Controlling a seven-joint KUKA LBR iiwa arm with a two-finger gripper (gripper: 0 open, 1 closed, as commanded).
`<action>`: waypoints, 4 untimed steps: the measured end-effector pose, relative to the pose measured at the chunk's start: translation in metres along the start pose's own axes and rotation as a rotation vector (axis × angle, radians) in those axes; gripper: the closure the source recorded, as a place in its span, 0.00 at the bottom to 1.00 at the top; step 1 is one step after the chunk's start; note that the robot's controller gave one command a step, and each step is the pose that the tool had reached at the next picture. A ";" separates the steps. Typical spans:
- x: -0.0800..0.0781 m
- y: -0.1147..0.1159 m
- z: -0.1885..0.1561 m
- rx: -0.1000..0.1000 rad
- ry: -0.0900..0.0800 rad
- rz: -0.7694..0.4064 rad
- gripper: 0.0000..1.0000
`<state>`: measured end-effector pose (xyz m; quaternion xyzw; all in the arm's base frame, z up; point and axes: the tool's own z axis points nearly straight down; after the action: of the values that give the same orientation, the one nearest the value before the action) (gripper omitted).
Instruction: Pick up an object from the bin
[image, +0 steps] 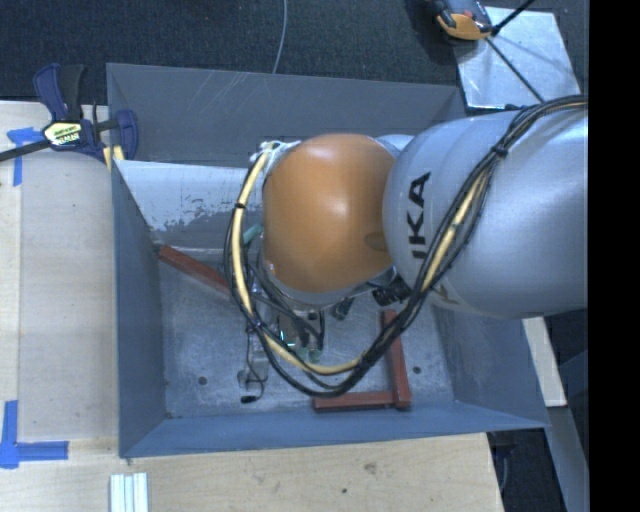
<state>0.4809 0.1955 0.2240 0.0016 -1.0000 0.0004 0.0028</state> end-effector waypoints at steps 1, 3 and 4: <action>-0.002 -0.001 -0.004 -0.002 -0.008 0.004 0.00; -0.081 -0.028 0.084 0.000 -0.002 0.153 0.00; -0.144 0.002 0.091 -0.002 -0.011 0.052 0.00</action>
Offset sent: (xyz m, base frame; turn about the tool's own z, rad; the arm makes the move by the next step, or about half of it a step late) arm 0.1144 -0.0084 -0.1540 0.1027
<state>0.6247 0.1976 0.1317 -0.0242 -0.9997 -0.0007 -0.0028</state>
